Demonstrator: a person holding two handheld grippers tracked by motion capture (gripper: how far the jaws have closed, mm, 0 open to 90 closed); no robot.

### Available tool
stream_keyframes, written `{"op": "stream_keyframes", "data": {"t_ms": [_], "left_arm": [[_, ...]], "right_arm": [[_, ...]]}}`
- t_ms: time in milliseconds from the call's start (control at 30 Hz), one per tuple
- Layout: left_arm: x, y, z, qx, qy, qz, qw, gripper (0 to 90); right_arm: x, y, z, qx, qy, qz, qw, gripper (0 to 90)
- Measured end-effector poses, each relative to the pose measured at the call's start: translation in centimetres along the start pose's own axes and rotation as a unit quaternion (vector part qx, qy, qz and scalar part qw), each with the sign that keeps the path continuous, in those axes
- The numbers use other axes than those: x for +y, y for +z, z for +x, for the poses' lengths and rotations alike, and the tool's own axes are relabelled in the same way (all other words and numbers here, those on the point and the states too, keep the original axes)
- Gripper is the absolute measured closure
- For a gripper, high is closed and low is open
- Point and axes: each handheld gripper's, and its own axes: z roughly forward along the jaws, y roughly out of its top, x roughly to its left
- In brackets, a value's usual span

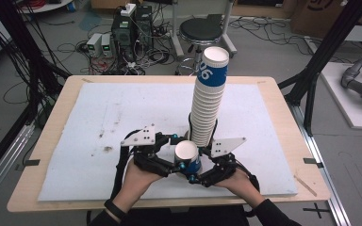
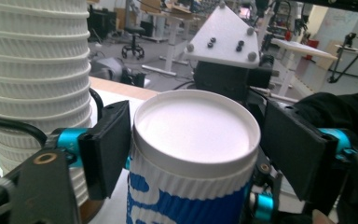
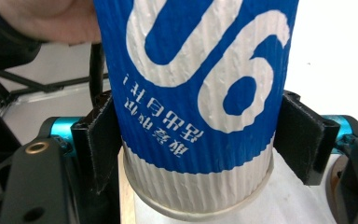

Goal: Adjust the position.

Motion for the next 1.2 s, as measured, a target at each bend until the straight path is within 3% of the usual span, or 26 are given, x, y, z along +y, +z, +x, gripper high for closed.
{"op": "stream_keyframes", "data": {"t_ms": [67,200,233,267,300,333,367,467,533,600,700,733,767,800,833,867,933,1000,1033,1067,1133,1167,1200], "left_arm": [[0.1,-0.1,0.0,-0.004,-0.003,0.007,1.0000,22.5],[0.8,-0.3,0.1,-0.016,-0.005,0.048,0.9987,20.5],[1.0,-0.3,0.1,-0.018,-0.001,0.062,0.9979,20.5],[1.2,-0.2,-0.1,-0.019,0.002,0.085,0.9962,20.5],[1.2,-0.2,-0.1,-0.019,0.002,0.085,0.9962,20.4],[1.4,0.0,-0.2,-0.016,0.012,0.115,0.9932,20.5],[1.4,0.0,-0.2,-0.016,0.012,0.115,0.9932,20.5],[1.3,0.8,-0.6,-0.011,0.029,0.154,0.9876,20.9],[1.2,1.0,-0.7,-0.011,0.030,0.163,0.9862,20.9],[1.0,1.2,-0.7,-0.013,0.043,0.178,0.9831,28.4],[1.0,1.1,-0.5,-0.016,0.043,0.169,0.9845,28.5],[1.0,0.7,-0.3,-0.018,0.033,0.149,0.9882,28.6],[1.0,0.7,-0.3,-0.018,0.033,0.149,0.9882,28.6],[1.0,0.2,0.1,-0.019,0.025,0.121,0.9921,28.8],[1.0,0.2,0.1,-0.019,0.025,0.121,0.9921,28.9],[0.9,-0.3,0.3,-0.020,0.018,0.093,0.9953,29.0],[0.9,-0.5,0.4,-0.020,0.017,0.082,0.9963,29.1],[0.9,-1.0,0.5,-0.009,0.017,0.046,0.9988,29.1],[0.9,-1.0,0.5,-0.009,0.017,0.046,0.9988,29.2],[0.9,-1.2,0.5,-0.008,0.016,0.032,0.9993,29.2],[0.7,-1.7,0.6,-0.003,0.008,-0.010,0.9999,29.3],[0.7,-1.7,0.6,-0.003,0.008,-0.010,0.9999,29.3],[0.6,-1.8,0.6,-0.005,0.001,-0.035,0.9994,29.3]], "right_arm": [[0.1,-0.2,0.0,0.001,-0.001,0.007,1.0000,23.2],[0.5,-0.6,-0.2,0.005,-0.004,0.049,0.9988,23.3],[0.5,-0.6,-0.2,0.005,-0.004,0.049,0.9988,23.3],[0.7,-0.6,-0.1,0.006,-0.010,0.075,0.9971,23.3],[0.7,-0.6,0.0,0.006,-0.016,0.085,0.9962,23.3],[0.8,-0.5,0.0,0.005,-0.020,0.093,0.9954,23.4],[0.8,-0.5,0.0,0.005,-0.020,0.093,0.9954,23.4],[1.0,-0.2,0.5,0.014,-0.038,0.120,0.9919,23.5],[1.1,-0.1,0.6,0.013,-0.042,0.125,0.9912,23.5],[1.1,-0.1,0.8,0.015,-0.048,0.126,0.9907,22.5],[1.1,-0.2,0.7,0.013,-0.047,0.118,0.9918,19.8],[1.2,-0.3,0.6,0.011,-0.048,0.108,0.9929,19.5],[1.2,-0.5,0.6,0.011,-0.043,0.099,0.9941,19.4],[1.2,-0.7,0.5,0.013,-0.040,0.090,0.9951,19.4],[1.3,-1.1,0.3,0.010,-0.031,0.072,0.9969,19.2],[1.3,-1.4,0.2,0.012,-0.024,0.056,0.9981,18.6],[1.4,-2.0,-0.1,0.009,-0.011,0.027,0.9995,16.8],[1.3,-2.5,-0.3,0.005,-0.001,0.009,0.9999,16.3],[1.3,-2.5,-0.3,0.005,-0.001,0.009,0.9999,16.3],[1.2,-2.8,-0.6,0.002,0.010,-0.015,0.9998,16.2],[1.2,-2.9,-0.6,0.003,0.023,-0.030,0.9993,16.2],[1.2,-2.9,-0.6,0.003,0.027,-0.038,0.9989,16.2],[1.2,-2.9,-0.6,0.004,0.031,-0.044,0.9985,16.0]]}}
